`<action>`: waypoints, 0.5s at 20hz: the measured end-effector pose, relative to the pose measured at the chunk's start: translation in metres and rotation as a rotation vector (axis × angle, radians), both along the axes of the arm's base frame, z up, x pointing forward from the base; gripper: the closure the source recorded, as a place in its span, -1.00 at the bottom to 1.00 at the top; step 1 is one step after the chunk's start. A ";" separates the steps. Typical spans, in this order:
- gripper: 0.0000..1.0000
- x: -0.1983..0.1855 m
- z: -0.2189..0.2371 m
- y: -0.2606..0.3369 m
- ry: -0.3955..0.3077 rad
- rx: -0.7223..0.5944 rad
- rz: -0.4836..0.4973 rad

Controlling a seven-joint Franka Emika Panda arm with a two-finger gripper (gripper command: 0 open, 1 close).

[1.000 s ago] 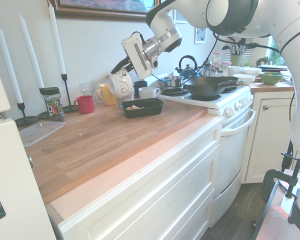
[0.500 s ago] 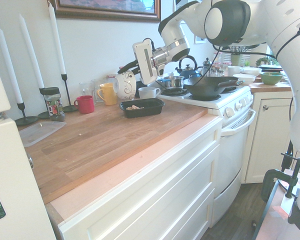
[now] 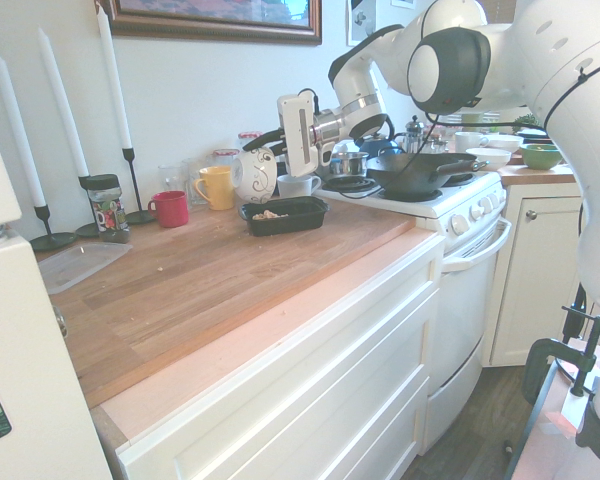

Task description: Pour the cereal into the box

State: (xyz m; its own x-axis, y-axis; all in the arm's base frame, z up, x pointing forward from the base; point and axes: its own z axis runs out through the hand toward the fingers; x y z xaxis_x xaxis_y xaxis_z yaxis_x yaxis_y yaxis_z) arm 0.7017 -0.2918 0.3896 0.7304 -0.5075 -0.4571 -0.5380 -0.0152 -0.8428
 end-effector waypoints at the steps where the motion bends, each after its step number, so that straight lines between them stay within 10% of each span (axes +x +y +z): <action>1: 1.00 0.004 0.013 0.008 0.004 -0.052 0.000; 10: 1.00 0.038 0.094 0.170 0.124 -0.553 -0.032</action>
